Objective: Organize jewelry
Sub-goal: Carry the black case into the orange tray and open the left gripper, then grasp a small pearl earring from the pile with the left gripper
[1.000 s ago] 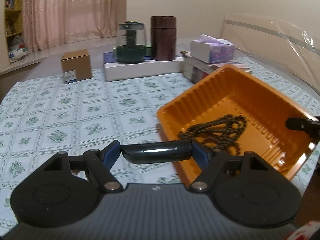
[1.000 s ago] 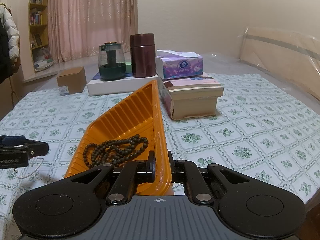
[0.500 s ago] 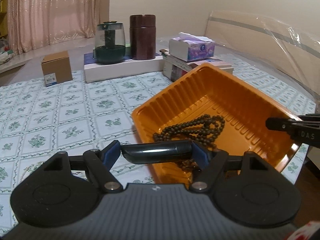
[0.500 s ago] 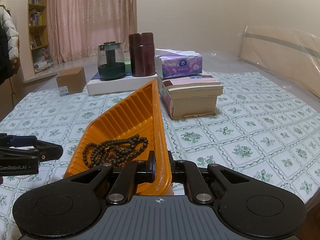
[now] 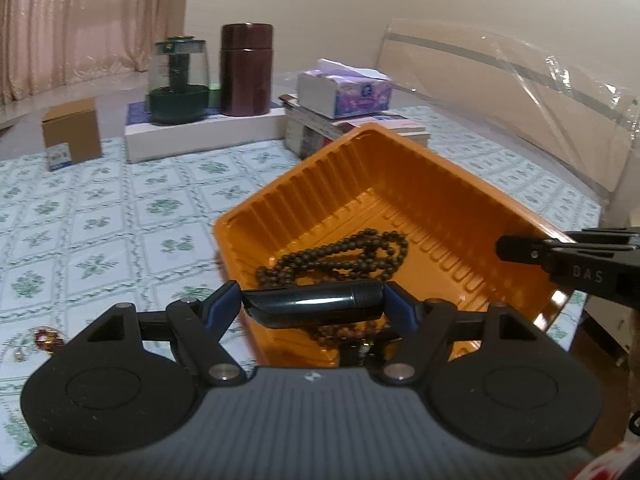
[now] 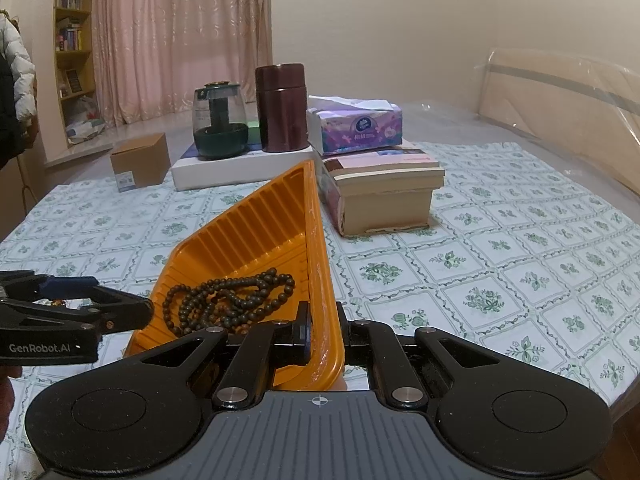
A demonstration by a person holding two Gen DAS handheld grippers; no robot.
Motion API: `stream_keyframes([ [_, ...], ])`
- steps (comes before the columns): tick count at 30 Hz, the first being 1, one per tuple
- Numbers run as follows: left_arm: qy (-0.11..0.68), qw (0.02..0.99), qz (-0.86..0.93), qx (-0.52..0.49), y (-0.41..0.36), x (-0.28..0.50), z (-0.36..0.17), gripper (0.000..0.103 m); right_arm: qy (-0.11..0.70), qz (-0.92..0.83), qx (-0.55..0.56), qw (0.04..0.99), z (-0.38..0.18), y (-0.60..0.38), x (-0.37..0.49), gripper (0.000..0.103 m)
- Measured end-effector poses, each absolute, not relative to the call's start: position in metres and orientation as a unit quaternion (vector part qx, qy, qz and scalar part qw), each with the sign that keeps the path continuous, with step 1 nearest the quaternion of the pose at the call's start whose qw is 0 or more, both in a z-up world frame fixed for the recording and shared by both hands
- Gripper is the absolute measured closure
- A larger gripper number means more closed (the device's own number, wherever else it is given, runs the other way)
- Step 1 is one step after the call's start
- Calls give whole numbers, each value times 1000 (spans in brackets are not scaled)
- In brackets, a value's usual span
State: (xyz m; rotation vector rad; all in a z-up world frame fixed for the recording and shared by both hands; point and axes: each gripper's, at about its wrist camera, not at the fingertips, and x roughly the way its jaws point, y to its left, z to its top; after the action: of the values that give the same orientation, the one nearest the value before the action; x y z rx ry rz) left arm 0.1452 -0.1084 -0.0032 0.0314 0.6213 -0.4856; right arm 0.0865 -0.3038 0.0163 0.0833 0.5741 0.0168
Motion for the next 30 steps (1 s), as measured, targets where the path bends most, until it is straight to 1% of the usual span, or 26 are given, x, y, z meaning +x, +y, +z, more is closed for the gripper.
stream_keyframes([
  [9,314,910,-271,16,-125,151,-15,27,284,8,43,958,15,-306,87,95],
  [15,306,918,-253,13,-111,146,-11,27,285,7,43,958,13,-307,87,95],
  [23,298,938,-174,14,-55,128,-7,27,283,7,40,958,13,-307,87,95],
  [30,298,950,-93,32,10,114,-17,29,283,7,39,958,13,-306,87,95],
])
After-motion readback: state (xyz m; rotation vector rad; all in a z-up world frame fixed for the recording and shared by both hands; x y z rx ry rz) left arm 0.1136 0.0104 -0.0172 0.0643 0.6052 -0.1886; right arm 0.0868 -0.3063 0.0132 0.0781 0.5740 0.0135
